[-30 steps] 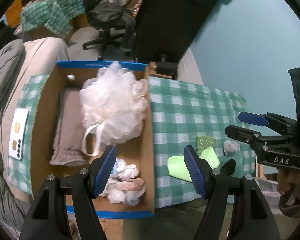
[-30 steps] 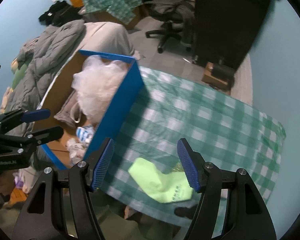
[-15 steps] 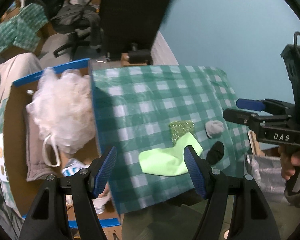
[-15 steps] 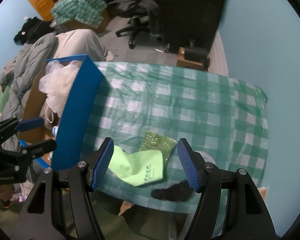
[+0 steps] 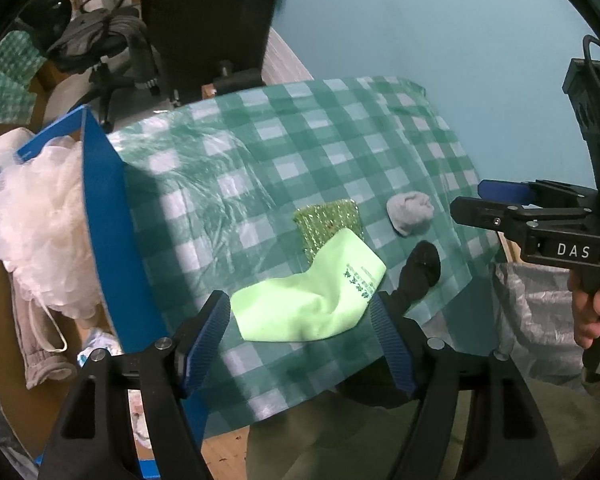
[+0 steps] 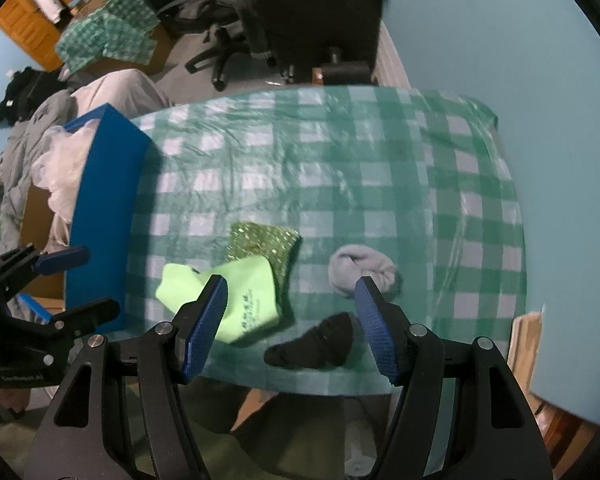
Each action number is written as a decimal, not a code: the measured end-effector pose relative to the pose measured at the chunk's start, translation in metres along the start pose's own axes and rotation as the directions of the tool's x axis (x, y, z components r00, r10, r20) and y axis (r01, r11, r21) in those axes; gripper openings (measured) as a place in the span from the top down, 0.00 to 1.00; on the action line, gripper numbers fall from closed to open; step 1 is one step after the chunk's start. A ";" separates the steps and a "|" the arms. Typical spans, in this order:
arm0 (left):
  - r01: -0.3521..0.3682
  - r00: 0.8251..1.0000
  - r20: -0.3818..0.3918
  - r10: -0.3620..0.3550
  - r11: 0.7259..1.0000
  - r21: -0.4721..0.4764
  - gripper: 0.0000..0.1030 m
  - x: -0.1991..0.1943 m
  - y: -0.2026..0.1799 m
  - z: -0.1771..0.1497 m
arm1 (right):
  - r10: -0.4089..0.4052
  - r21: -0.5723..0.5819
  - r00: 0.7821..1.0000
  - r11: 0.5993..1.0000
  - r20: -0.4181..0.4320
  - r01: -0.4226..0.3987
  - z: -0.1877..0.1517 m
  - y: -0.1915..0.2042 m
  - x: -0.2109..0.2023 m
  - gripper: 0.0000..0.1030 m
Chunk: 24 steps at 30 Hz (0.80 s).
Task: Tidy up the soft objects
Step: 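Grasp the lime-green sock with the left gripper while the right gripper grasps the black sock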
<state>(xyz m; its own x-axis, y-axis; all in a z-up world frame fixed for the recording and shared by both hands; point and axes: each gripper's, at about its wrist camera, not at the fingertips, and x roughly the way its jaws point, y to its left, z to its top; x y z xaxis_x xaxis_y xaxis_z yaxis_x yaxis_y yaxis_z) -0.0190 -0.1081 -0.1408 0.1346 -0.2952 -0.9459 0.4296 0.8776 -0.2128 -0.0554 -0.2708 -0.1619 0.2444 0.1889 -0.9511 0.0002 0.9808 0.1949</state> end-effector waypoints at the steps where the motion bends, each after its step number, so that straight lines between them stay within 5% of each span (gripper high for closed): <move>1: 0.000 1.000 -0.004 0.000 1.000 0.005 0.28 0.002 -0.001 0.000 | -0.002 0.007 1.000 1.000 -0.002 0.002 -0.002 -0.003 0.001 0.35; 24: 0.036 0.995 -0.095 -0.030 0.998 0.058 0.27 0.069 -0.022 -0.011 | 0.013 0.123 0.995 0.992 -0.104 0.000 -0.049 -0.036 0.065 0.35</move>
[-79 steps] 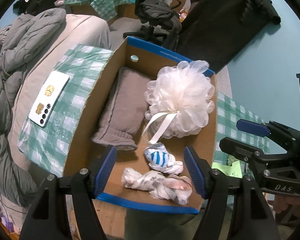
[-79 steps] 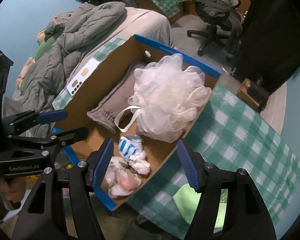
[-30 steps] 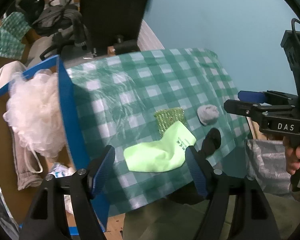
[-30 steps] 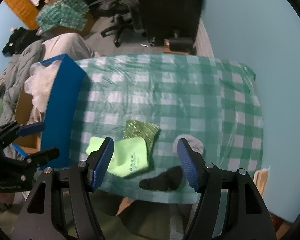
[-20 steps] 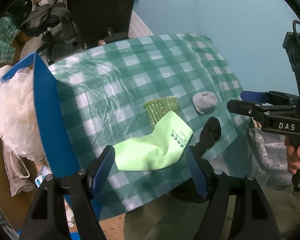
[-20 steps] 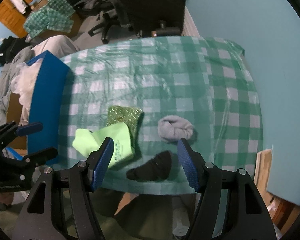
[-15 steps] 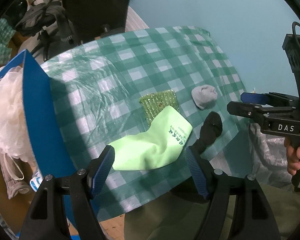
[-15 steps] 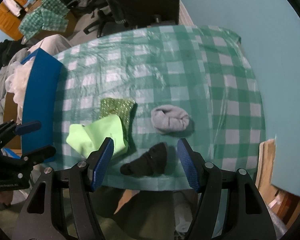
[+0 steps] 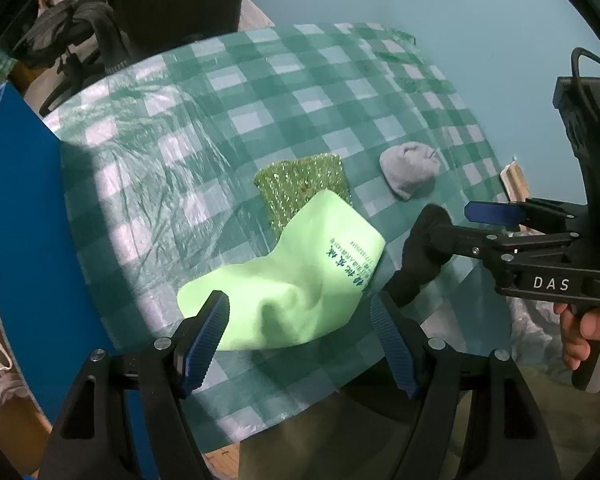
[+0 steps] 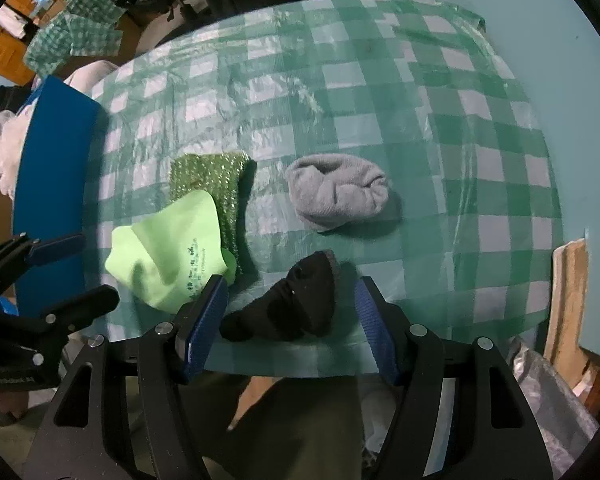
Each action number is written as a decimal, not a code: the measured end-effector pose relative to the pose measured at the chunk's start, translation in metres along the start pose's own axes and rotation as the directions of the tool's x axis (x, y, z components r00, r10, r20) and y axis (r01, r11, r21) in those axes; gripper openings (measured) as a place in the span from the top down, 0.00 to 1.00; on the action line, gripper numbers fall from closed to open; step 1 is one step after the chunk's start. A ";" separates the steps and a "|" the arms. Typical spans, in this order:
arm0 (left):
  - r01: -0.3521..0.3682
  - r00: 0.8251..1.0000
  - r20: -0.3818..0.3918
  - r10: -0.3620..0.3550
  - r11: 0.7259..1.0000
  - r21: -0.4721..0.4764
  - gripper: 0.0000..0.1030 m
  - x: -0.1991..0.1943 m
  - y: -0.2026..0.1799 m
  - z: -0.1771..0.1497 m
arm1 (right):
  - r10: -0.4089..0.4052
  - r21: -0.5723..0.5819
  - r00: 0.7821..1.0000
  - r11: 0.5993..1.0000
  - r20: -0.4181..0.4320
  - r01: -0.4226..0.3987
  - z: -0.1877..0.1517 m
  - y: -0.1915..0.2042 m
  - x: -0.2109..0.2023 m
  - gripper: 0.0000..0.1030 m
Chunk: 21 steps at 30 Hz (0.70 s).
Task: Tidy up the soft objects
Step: 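Grasp the lime-green sock with the left gripper while the right gripper grasps the black sock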
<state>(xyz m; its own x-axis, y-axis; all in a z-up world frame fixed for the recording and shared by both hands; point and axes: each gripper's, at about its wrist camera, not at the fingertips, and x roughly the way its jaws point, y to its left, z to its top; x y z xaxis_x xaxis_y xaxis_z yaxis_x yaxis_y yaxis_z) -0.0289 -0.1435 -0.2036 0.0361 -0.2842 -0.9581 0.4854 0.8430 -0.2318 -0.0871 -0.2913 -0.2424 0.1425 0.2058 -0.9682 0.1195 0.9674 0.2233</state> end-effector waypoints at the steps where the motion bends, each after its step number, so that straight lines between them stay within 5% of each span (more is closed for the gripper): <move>1: -0.002 1.000 -0.006 0.002 1.000 0.001 0.26 0.004 0.000 -0.001 | -0.003 -0.001 1.000 1.000 -0.004 0.003 -0.001 0.000 0.002 0.35; 21: -0.014 0.997 -0.073 0.019 0.998 0.065 0.21 0.050 -0.019 -0.011 | -0.021 -0.012 0.998 1.000 -0.055 0.020 -0.015 0.000 0.041 0.35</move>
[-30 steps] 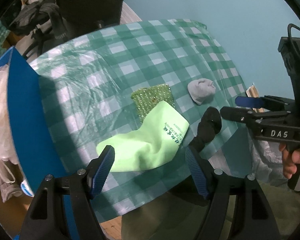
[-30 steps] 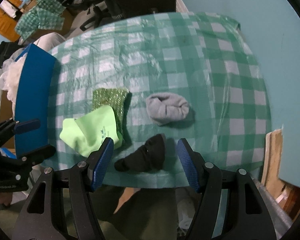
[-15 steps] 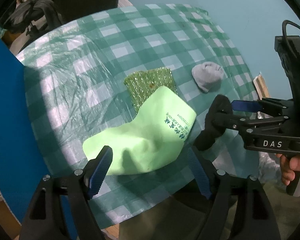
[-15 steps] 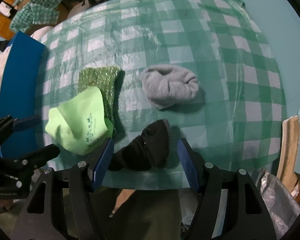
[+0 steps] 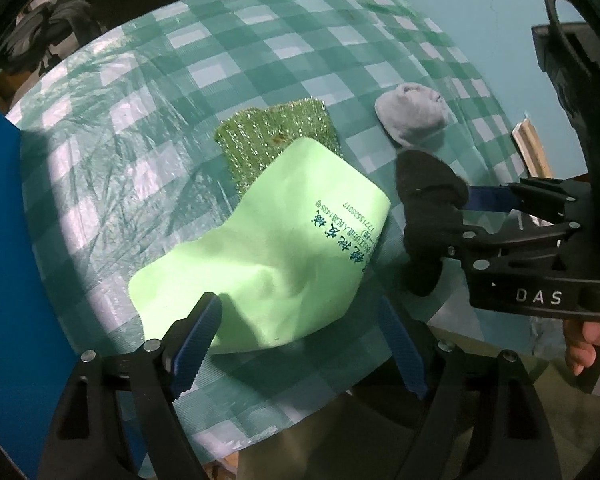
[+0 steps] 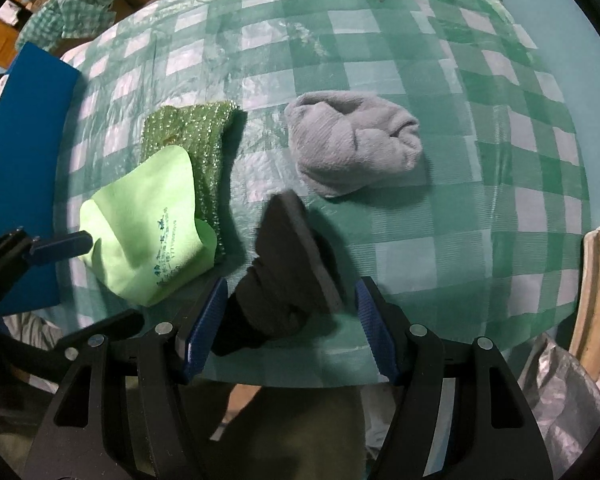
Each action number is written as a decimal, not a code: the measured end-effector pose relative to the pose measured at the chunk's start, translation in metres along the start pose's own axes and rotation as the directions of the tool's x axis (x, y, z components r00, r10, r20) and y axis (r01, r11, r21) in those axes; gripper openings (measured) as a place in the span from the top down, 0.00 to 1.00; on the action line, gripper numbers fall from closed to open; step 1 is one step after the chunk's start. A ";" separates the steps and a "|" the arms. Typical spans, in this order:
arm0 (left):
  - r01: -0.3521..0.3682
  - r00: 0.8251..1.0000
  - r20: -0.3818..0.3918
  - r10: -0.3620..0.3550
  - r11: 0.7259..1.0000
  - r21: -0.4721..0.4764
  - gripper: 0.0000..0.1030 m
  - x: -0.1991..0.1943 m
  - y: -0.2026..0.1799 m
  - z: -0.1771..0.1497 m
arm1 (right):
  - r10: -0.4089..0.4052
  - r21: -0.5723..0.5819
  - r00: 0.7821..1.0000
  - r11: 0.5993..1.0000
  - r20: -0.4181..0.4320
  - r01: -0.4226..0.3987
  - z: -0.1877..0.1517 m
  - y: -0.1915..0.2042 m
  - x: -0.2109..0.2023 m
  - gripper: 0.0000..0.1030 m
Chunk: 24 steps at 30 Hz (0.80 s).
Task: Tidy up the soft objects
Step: 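Grasp the lime-green sock with the left gripper while the right gripper grasps the black sock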
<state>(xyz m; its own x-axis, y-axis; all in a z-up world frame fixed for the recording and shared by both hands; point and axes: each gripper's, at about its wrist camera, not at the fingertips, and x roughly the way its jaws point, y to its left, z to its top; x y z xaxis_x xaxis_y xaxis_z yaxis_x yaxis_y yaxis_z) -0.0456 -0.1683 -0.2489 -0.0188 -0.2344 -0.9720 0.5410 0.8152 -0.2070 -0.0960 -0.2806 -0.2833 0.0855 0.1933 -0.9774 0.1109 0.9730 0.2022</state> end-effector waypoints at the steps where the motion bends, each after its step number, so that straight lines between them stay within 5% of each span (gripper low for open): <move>1: -0.006 1.000 -0.003 0.006 1.000 0.002 0.21 0.003 -0.001 0.000 | 0.003 -0.004 1.000 1.000 -0.001 -0.003 -0.001 0.000 0.002 0.35; 3: -0.017 1.000 -0.010 0.017 1.000 0.005 0.21 0.008 -0.002 0.000 | 0.004 -0.013 1.000 1.000 -0.007 -0.005 -0.003 0.000 0.005 0.36; 7: -0.030 0.999 -0.016 0.030 1.000 0.005 0.21 0.015 -0.002 0.000 | -0.010 -0.057 1.000 0.998 0.004 0.010 -0.006 0.004 0.008 0.52; 10: -0.055 0.998 -0.002 0.055 0.998 0.019 0.31 0.015 -0.004 -0.001 | -0.018 -0.077 1.000 0.997 0.011 0.019 -0.006 0.006 0.007 0.64; 13: -0.099 0.995 0.017 0.099 0.995 0.031 0.57 0.012 -0.004 -0.001 | -0.012 -0.078 1.000 0.997 0.020 0.014 -0.004 0.007 0.004 0.64; 15: -0.066 0.998 0.017 0.066 0.998 0.013 0.90 0.010 0.002 -0.002 | -0.001 -0.077 0.999 0.997 0.032 0.004 -0.003 0.006 0.000 0.65; 24: -0.039 0.997 0.068 0.042 0.998 -0.056 0.94 -0.013 0.024 -0.005 | 0.063 -0.107 0.996 0.993 0.068 -0.056 -0.005 0.001 -0.021 0.66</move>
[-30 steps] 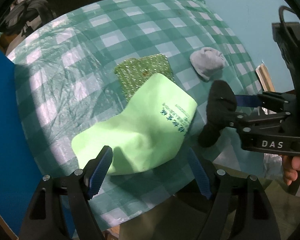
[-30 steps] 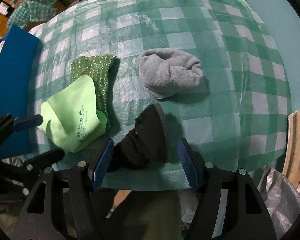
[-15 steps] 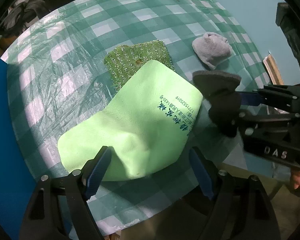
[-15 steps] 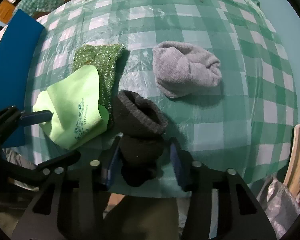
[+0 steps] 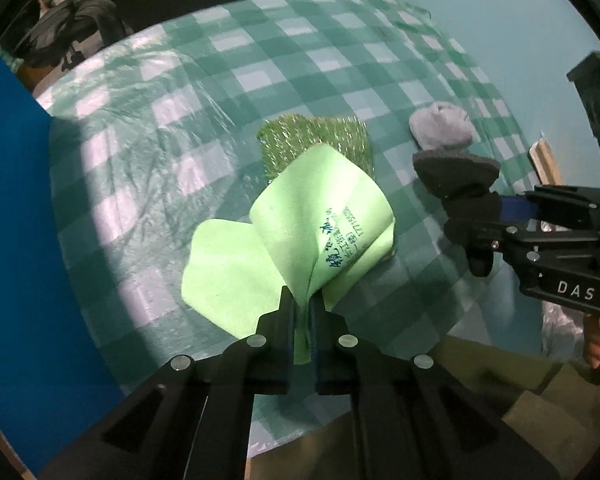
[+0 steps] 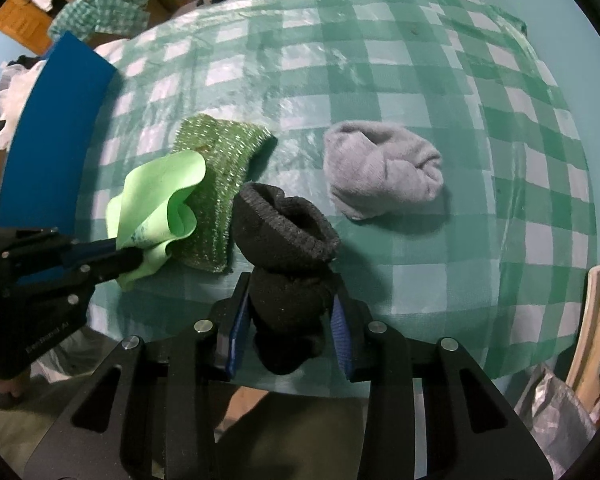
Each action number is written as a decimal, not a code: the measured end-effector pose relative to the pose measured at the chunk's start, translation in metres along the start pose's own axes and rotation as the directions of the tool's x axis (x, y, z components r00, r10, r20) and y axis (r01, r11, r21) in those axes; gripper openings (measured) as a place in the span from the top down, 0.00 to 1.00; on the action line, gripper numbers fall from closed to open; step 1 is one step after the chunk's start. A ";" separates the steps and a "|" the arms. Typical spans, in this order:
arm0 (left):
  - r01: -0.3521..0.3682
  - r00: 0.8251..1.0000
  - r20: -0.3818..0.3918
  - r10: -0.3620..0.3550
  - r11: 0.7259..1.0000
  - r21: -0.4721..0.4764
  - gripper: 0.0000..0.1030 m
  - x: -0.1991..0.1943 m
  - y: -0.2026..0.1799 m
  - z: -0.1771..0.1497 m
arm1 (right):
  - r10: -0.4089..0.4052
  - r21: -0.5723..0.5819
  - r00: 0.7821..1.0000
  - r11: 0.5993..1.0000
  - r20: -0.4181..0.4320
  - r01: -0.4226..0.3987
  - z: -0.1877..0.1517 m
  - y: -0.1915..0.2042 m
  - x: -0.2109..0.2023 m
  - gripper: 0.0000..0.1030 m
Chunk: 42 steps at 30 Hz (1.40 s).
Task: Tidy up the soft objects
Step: 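Grasp the lime-green sock with the left gripper while the right gripper grasps the black sock, then lift the lime-green sock with the left gripper while the right gripper carries the black sock to the box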
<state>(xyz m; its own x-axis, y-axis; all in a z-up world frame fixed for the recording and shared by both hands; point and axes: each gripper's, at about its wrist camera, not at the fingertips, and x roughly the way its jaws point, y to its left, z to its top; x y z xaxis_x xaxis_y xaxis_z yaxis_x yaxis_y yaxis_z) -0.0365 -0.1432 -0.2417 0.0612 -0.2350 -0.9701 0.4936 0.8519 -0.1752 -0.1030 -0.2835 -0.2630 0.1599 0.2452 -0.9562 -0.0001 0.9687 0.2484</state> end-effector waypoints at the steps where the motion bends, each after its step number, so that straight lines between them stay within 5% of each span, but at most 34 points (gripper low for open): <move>1: 0.008 1.000 0.008 -0.008 1.000 -0.006 0.94 -0.004 0.001 0.001 | 0.004 -0.007 1.000 1.000 0.009 -0.004 0.000 0.000 -0.003 0.66; 12: 0.110 0.992 0.073 -0.101 0.983 -0.146 0.94 -0.031 0.026 0.002 | 0.026 -0.040 0.998 0.999 0.051 -0.024 0.012 0.017 -0.023 0.66; 42: 0.012 0.967 0.254 0.034 0.984 -0.178 0.95 -0.118 0.037 0.013 | 0.077 -0.200 0.988 0.979 0.133 -0.049 0.064 0.076 -0.067 0.66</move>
<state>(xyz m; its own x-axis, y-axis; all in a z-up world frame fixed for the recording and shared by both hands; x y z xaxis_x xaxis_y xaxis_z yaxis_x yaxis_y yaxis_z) -0.0141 -0.0905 -0.1309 0.2962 -0.3167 -0.9011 0.3322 0.9187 -0.2137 -0.0504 -0.2285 -0.1698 0.2890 0.3116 -0.9052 -0.2050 0.9438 0.2594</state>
